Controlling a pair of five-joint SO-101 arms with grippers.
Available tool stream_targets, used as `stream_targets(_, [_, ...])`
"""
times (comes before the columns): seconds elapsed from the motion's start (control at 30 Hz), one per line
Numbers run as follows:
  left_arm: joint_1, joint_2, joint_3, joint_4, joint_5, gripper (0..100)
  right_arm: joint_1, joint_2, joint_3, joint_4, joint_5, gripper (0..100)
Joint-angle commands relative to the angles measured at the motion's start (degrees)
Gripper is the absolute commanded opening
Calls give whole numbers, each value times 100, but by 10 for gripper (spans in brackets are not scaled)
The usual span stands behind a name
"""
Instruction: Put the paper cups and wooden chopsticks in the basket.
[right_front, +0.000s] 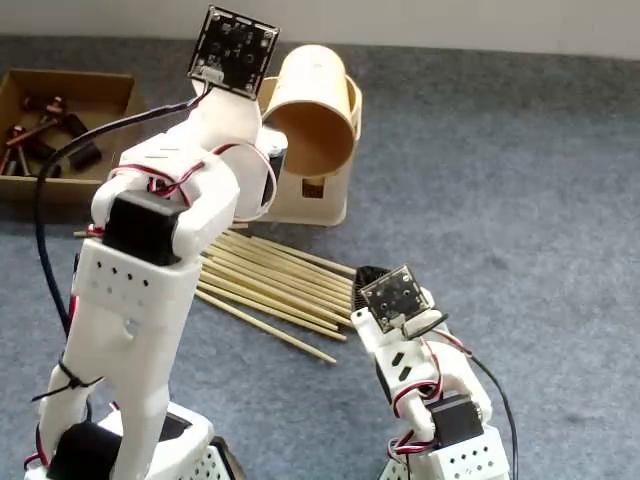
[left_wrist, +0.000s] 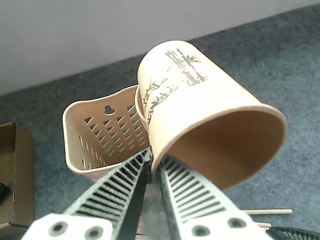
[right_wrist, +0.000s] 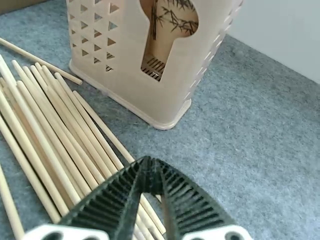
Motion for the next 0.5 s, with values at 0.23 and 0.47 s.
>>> stream_targets(0.23, [-57,92,-312,-299,53,143,66,-31,620,-127,70,10])
stream_targets(0.47, [-189,101,-400,-686,53,145,48,-31,620,-127,70,10])
